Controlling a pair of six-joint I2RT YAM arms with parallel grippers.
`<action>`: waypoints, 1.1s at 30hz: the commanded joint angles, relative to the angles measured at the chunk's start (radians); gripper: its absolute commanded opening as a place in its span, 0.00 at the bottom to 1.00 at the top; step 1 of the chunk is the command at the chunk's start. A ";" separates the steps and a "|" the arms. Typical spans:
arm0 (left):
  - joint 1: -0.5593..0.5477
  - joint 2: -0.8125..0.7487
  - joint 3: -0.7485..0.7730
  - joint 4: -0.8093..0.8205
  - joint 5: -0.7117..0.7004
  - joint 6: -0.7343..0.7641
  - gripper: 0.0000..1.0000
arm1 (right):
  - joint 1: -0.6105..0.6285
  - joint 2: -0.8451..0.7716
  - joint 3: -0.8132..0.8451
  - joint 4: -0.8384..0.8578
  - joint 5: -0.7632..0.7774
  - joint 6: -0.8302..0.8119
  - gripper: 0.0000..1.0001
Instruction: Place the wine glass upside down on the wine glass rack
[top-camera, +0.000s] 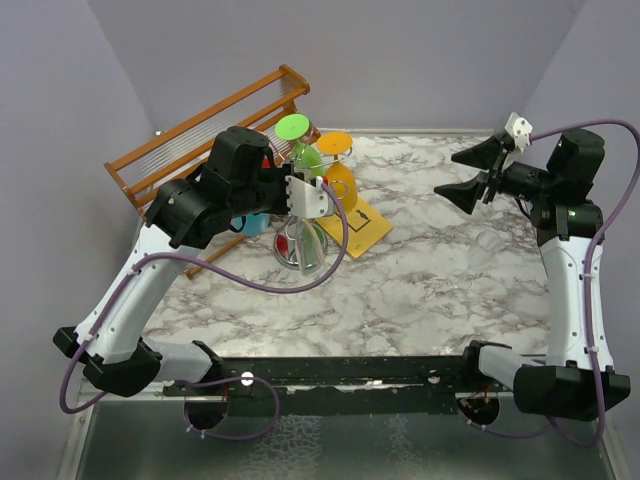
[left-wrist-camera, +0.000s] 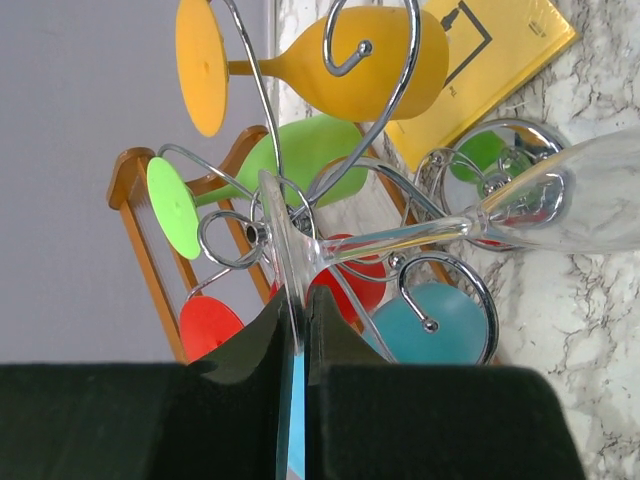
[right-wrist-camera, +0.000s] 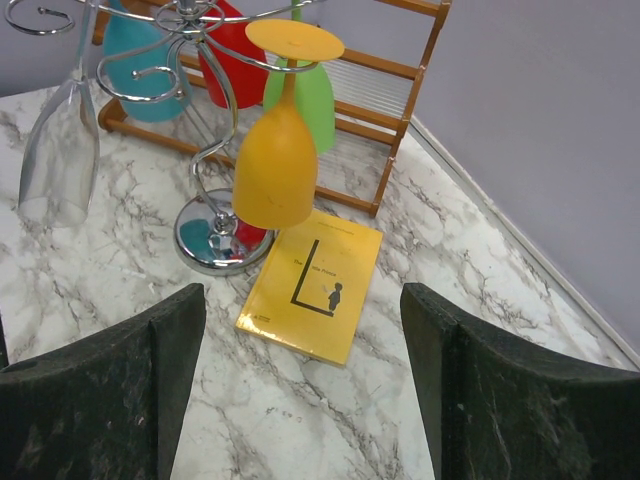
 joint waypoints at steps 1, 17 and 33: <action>-0.007 -0.004 0.000 0.025 -0.060 0.021 0.00 | -0.003 -0.018 -0.001 -0.007 -0.029 -0.013 0.78; -0.007 -0.018 0.021 -0.018 -0.142 0.050 0.00 | -0.003 -0.021 -0.008 -0.009 -0.035 -0.018 0.79; -0.007 -0.063 0.006 -0.074 -0.152 0.085 0.00 | -0.002 -0.025 -0.011 -0.016 -0.035 -0.028 0.79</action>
